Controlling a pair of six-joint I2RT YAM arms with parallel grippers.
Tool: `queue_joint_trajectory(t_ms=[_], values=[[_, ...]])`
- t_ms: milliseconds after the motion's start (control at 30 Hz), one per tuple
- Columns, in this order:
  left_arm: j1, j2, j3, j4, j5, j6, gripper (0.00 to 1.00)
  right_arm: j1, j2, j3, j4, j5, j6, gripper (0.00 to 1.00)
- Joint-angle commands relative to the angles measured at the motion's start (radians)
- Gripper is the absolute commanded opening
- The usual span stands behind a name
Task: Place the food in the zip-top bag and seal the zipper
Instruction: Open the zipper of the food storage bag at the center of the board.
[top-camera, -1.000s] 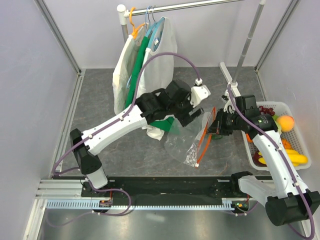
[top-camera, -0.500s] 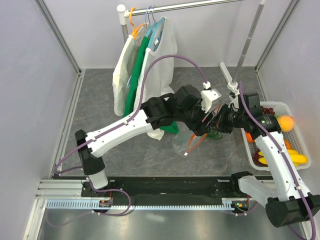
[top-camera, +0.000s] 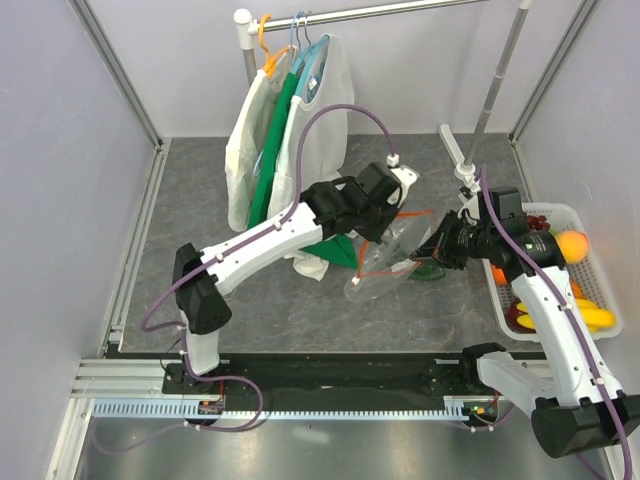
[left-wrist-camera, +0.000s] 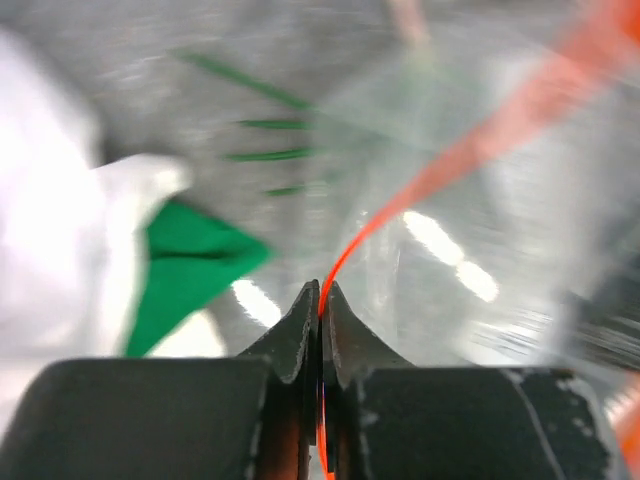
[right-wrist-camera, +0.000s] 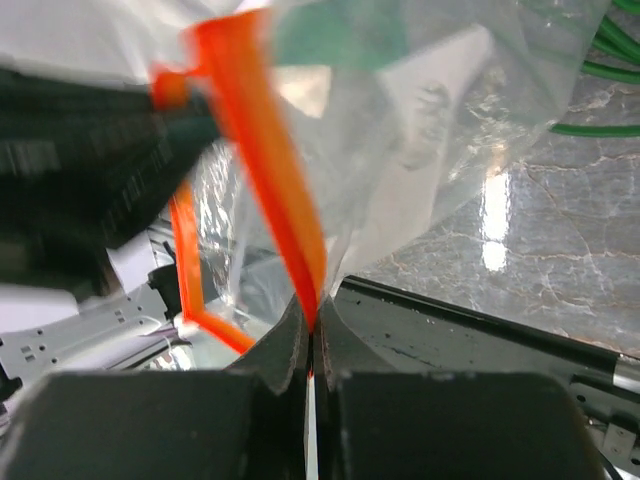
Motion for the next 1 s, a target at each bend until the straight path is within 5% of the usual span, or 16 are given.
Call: queue_joint_trajectory(t_ms=[0, 267, 300, 333, 500, 533, 633, 967], values=[[0.078, 0.028, 0.020, -0.045, -0.220, 0.060, 0.02, 0.000, 0.016, 0.055, -0.063, 0.001, -0.053, 0.00], [0.161, -0.030, -0.132, -0.044, -0.313, 0.114, 0.02, -0.002, 0.095, 0.099, -0.068, 0.112, -0.208, 0.01], [0.162, -0.034, -0.142, -0.044, -0.298, 0.113, 0.02, -0.002, 0.114, 0.108, -0.051, 0.092, -0.234, 0.07], [0.162, -0.036, -0.151, -0.047, -0.279, 0.111, 0.02, -0.002, 0.126, 0.130, -0.013, 0.066, -0.256, 0.25], [0.162, -0.034, -0.145, -0.049, -0.231, 0.084, 0.02, -0.005, 0.211, 0.260, -0.034, 0.079, -0.492, 0.61], [0.162, -0.033, -0.140, -0.050, -0.230, 0.082, 0.02, -0.006, 0.211, 0.291, -0.037, 0.077, -0.536, 0.77], [0.164, -0.037, -0.137, -0.052, -0.233, 0.079, 0.02, -0.009, 0.174, 0.294, -0.054, 0.074, -0.721, 0.92], [0.181, -0.056, -0.139, -0.066, -0.235, 0.070, 0.02, -0.014, 0.015, -0.078, 0.085, -0.012, -1.337, 0.88]])
